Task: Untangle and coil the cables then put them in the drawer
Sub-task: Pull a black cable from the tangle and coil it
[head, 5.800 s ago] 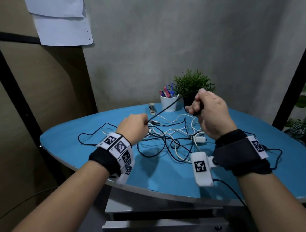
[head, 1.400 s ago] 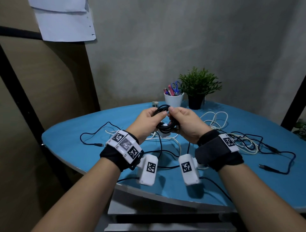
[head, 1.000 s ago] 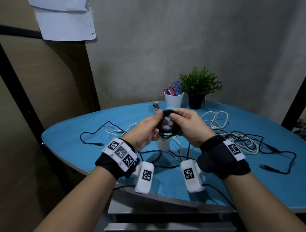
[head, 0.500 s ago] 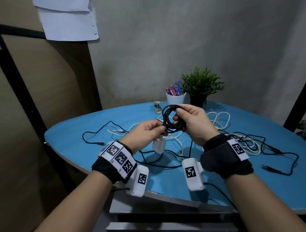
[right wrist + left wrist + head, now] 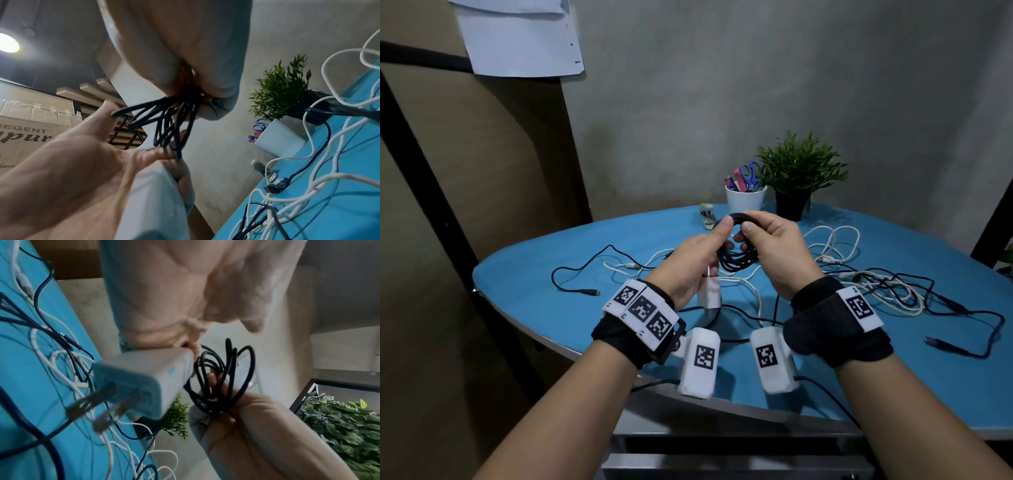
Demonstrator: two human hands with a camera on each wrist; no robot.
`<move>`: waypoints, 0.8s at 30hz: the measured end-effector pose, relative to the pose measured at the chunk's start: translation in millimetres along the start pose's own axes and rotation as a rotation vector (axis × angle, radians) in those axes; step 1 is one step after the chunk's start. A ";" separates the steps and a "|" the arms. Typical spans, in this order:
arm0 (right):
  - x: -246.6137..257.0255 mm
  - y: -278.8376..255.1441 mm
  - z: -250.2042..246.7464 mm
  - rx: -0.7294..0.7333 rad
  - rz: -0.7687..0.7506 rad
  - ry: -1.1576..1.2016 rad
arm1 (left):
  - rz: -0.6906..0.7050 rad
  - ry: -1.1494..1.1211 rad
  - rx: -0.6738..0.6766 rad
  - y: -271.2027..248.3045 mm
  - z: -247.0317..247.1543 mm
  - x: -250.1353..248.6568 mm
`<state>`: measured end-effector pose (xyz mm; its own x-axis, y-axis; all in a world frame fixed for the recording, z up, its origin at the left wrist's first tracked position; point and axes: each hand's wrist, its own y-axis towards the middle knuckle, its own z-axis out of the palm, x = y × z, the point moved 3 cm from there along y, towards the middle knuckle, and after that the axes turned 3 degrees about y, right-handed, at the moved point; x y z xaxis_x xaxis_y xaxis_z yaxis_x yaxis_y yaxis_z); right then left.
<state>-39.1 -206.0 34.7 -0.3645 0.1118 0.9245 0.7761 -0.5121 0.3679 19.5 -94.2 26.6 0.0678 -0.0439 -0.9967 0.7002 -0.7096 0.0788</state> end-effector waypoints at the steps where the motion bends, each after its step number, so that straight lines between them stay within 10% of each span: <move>1: -0.6 0.5 -1.2 0.005 0.004 0.002 | -0.008 0.040 -0.010 0.5 -1.1 0.9; 18: 0.2 1.7 -15.9 0.158 0.318 0.152 | 0.151 0.183 -0.031 6.1 -13.0 -2.4; 24: 5.0 8.0 -20.4 0.196 0.147 -0.291 | 0.166 0.483 0.016 8.6 -20.8 -2.7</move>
<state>-45.1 -226.9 40.3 -0.1028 0.3006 0.9482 0.9031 -0.3713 0.2156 40.1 -85.5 30.3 0.5008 0.1709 -0.8485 0.6415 -0.7314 0.2314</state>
